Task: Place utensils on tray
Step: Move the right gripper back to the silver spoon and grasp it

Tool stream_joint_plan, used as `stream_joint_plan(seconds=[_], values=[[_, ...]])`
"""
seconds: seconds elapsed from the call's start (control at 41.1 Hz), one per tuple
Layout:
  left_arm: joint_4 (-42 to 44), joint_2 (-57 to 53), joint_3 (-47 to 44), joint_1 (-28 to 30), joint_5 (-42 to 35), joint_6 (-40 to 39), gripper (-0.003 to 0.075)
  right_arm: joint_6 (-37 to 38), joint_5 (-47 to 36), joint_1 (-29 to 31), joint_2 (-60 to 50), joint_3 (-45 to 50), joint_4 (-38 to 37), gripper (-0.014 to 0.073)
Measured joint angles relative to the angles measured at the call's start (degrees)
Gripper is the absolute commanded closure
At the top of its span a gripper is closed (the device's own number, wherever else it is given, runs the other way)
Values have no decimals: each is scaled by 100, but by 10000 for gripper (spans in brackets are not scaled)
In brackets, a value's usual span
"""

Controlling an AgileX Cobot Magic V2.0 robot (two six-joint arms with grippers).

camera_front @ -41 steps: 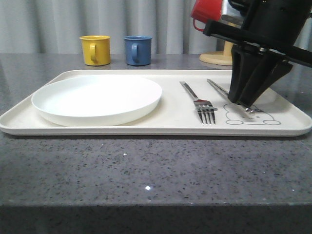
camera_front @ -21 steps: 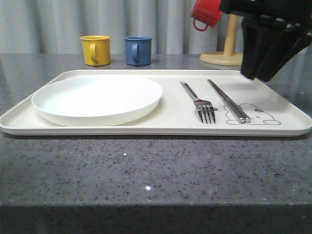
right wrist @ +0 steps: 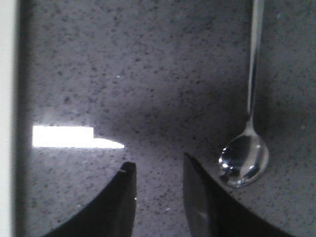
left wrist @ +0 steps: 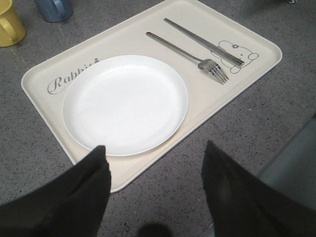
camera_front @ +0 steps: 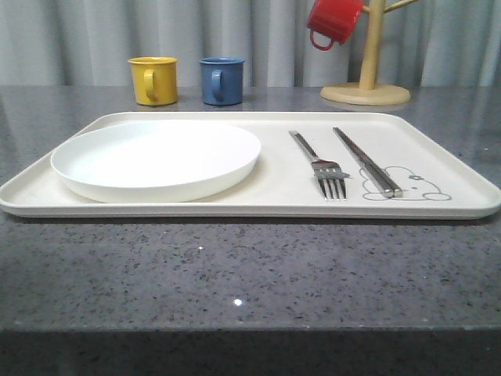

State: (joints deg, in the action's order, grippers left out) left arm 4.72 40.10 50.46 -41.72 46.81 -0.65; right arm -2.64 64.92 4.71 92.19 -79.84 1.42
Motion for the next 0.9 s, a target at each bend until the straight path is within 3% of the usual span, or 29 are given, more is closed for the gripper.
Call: stream_joint_plan(seconds=[0.316,0.9], values=[[0,0,0,0,0,0,319,-283,-74,483,717,-408,-252,320],[0,0,0,0,0,0,319,-309,46,520,1610,-1085,-384,326]])
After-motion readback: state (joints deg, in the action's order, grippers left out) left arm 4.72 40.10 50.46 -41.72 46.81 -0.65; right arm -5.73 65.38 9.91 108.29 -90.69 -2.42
